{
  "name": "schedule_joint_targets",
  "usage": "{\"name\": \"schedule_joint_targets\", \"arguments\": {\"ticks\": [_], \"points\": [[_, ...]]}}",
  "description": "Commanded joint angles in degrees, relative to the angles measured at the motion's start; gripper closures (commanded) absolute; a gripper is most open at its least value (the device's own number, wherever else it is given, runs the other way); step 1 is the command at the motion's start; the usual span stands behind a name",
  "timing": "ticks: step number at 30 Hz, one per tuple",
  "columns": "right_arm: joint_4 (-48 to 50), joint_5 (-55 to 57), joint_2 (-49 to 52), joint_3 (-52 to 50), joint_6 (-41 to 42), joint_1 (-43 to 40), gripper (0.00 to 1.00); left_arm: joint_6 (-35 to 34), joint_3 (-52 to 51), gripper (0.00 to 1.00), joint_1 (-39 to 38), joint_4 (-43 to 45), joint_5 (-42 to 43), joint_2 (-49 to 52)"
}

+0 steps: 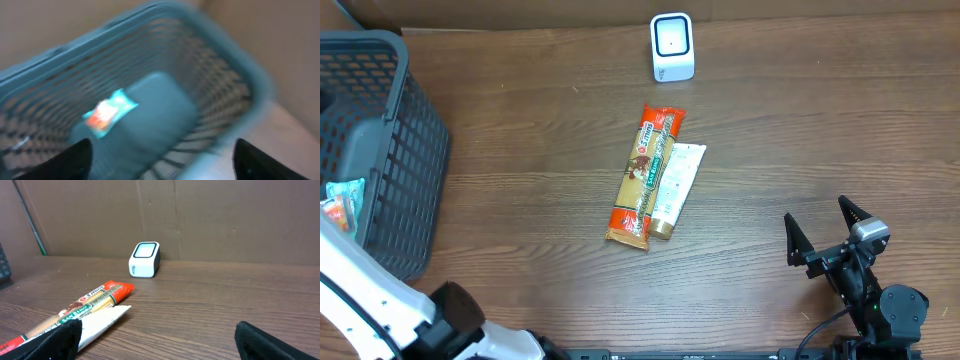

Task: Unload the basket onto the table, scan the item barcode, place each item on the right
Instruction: 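Reach the left gripper into the basket and grasp the Kleenex pack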

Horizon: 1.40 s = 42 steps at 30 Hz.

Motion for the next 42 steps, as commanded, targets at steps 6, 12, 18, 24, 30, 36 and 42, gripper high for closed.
{"name": "schedule_joint_targets", "arguments": {"ticks": [6, 12, 18, 24, 30, 36, 42], "points": [[0.35, 0.52, 0.07, -0.26, 0.22, 0.28, 0.00, 0.15, -12.50, 0.21, 4.81, 4.00, -5.35, 4.57], [0.17, 0.50, 0.07, -0.24, 0.24, 0.28, 0.00, 7.80, -26.60, 0.21, 4.83, 12.41, -5.44, 5.92], [0.15, 0.50, 0.07, -0.24, 0.24, 0.28, 0.00, 18.58, -38.27, 0.20, 5.01, 23.67, -9.05, 5.95], [0.13, 0.50, 0.07, -0.24, 0.24, 0.28, 0.00, 28.37, -47.58, 0.05, 7.02, 36.83, -9.51, 6.05], [-0.02, 0.31, 0.31, -0.24, 1.97, 0.28, 0.00, 32.87, -51.84, 0.04, 9.70, 43.91, -9.46, 8.00], [-0.02, 0.31, 2.03, -0.24, 1.95, 0.28, 0.00, 39.41, -51.84, 0.09, 12.57, 45.83, -6.51, 11.08], [-0.02, 0.04, 3.52, -0.24, 1.99, 0.28, 0.00, 39.45, -51.84, 0.10, 15.02, 47.25, -3.48, 13.99]]}}
